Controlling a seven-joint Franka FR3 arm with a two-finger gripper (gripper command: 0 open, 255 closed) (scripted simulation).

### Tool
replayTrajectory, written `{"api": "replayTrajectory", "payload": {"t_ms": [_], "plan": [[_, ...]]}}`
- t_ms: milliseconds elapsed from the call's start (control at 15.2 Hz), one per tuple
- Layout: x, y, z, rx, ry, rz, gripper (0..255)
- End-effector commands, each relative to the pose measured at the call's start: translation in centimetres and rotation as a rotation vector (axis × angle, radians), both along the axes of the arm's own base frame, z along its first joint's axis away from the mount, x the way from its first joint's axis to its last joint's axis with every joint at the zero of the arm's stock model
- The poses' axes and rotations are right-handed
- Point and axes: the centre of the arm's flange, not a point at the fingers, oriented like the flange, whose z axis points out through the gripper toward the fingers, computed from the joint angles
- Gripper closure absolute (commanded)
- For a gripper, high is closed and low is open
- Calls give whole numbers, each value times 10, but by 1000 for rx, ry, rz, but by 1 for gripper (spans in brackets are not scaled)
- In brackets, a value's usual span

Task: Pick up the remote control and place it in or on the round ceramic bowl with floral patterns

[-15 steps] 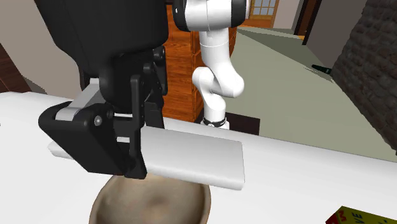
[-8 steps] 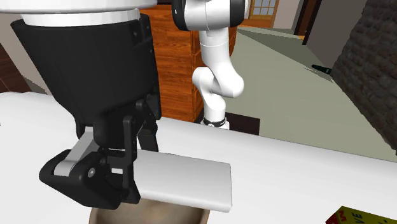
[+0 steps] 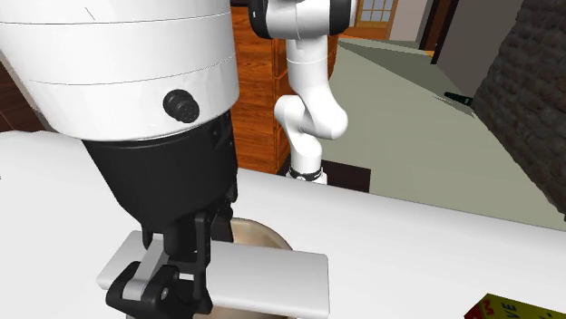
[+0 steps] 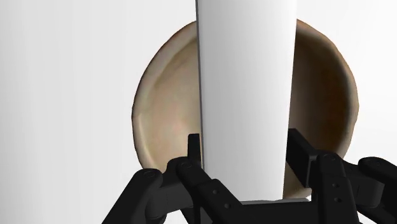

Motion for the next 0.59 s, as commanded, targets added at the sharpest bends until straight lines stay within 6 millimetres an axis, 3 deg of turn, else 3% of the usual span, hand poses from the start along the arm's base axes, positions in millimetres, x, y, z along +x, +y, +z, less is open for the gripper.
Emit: {"api": "replayTrajectory", "payload": {"t_ms": [0, 330, 396, 528], "plan": [[1, -1, -4, 0, 0, -1, 255], [1, -1, -4, 0, 0, -1, 255], [1, -1, -4, 0, 0, -1, 0], [1, -1, -4, 0, 0, -1, 0]]}}
